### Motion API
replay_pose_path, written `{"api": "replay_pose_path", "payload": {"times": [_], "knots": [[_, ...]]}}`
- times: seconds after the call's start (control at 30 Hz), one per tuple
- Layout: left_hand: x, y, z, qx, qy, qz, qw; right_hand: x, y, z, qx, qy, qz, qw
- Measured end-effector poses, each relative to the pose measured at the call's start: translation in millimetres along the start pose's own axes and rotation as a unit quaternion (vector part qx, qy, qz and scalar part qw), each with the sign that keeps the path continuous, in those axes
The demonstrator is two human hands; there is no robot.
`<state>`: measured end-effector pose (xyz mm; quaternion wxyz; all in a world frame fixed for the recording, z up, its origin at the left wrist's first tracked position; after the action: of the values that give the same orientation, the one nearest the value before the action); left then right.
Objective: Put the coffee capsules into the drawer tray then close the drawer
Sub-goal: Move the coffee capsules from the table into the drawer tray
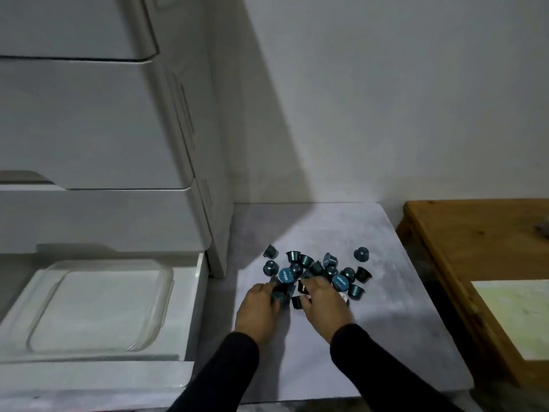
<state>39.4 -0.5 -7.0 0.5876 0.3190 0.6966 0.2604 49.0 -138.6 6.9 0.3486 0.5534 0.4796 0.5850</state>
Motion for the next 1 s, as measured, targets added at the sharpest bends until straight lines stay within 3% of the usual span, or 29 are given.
{"api": "replay_pose_path", "payload": {"times": [0.4, 0.8, 1.0], "knots": [[16.9, -19.2, 5.9, -0.044, 0.038, -0.146, 0.988, 1.4, -33.5, 10.0, -0.004, -0.011, 0.039, 0.999], [30.7, -21.5, -21.8, -0.138, 0.106, -0.288, 0.942, 10.2, -35.2, 9.3, -0.011, -0.037, 0.044, 0.998], [37.8, -17.3, -27.1, -0.166, 0.143, -0.339, 0.915, 9.4, -40.3, 13.6, -0.018, -0.049, 0.101, 0.993]]}}
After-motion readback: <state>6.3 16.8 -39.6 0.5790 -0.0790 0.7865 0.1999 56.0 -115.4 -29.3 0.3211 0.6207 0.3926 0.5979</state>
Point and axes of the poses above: each hand's wrist, its own z-axis towards the middle knuckle, its own y-axis out of the back of the hand, x = y × z, the point moved 4 cm from there along z, towards the middle knuckle, and after that the axes turned 4 degrees about -z, right-handed, at the moved point
